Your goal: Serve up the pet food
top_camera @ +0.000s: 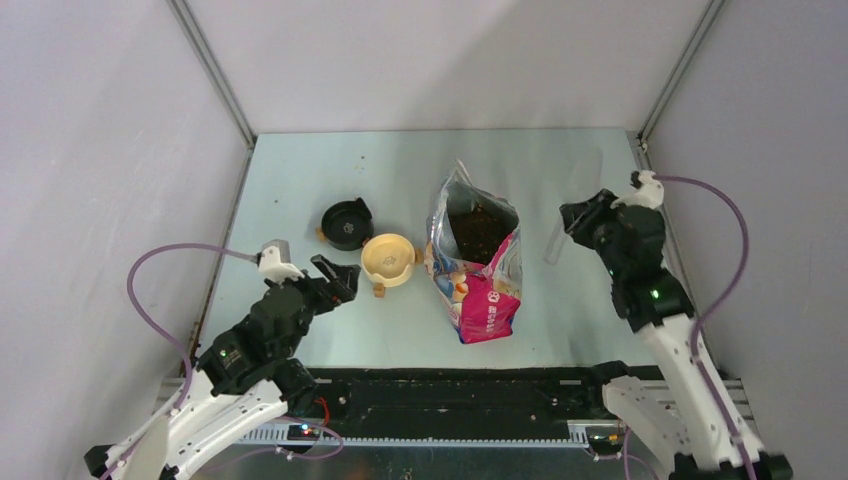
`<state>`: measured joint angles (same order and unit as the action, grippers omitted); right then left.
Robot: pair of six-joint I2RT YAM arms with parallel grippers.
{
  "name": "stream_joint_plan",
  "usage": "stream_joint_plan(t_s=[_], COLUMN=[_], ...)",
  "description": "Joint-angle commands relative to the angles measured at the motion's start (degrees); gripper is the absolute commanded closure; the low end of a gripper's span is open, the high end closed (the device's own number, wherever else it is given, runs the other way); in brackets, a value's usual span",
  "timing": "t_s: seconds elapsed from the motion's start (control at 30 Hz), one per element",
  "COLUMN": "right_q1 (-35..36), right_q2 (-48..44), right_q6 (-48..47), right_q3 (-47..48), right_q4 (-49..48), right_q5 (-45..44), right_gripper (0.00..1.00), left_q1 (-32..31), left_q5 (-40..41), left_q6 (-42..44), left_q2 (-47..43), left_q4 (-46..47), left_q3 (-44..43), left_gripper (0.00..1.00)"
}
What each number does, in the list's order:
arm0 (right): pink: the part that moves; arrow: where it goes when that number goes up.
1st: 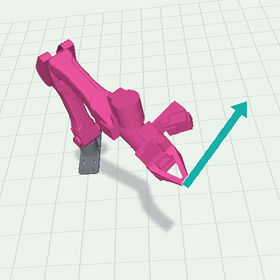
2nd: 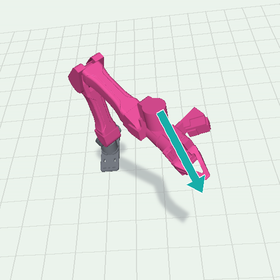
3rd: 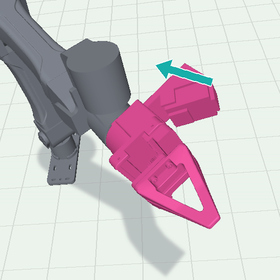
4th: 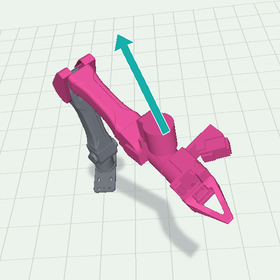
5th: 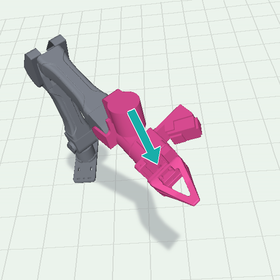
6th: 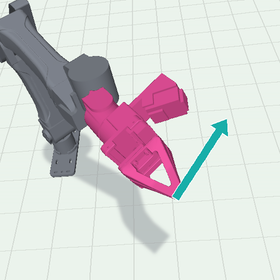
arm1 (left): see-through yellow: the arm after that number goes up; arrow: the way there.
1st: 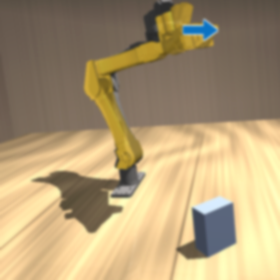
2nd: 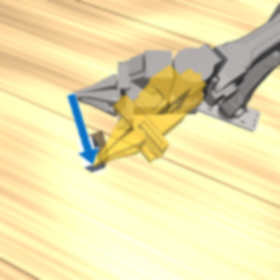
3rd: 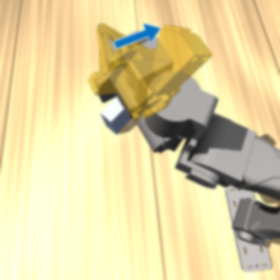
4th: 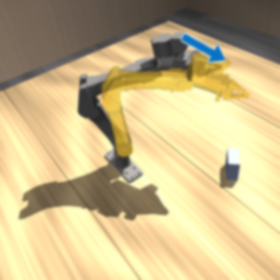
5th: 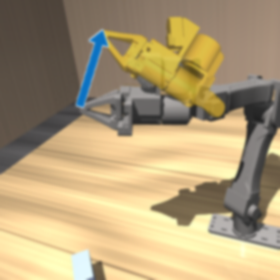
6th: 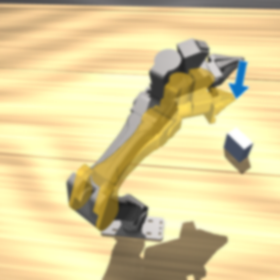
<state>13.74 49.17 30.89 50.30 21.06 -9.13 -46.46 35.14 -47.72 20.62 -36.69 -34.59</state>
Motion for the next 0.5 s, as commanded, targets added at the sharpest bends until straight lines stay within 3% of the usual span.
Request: stream_joint_plan(t_s=[0.0, 0.2, 0.33, 0.47], right_q1=[0.0, 0.6, 3.5, 11.2], right_q2=[-11.1, -17.8, -18.1, -16.5], right_q6=[-0.9, 5.4, 9.6, 10.8], right_q3=[-2.9, -3.5, -3.5, -3.4], right_q4=[-10.2, -16.7, -20.2, -25.1], right_q5=[11.1, 20.4, 22.0, 18.0], right_gripper=[0.97, 1.00, 1.00, 1.00], left_q1=[0.1, 0.1, 0.0, -1.2], left_q5=[-7.8, -27.8, -43.5, -59.6], left_q6=[5.2, 9.9, 11.0, 9.7], left_q2=[0.1, 3.9, 13.9, 29.3], left_q4=[11.5, 33.9, 44.2, 52.6], left_q3=[-0.8, 0.7, -5.1, -13.1], left_gripper=[0.00, 0.01, 0.01, 0.01])
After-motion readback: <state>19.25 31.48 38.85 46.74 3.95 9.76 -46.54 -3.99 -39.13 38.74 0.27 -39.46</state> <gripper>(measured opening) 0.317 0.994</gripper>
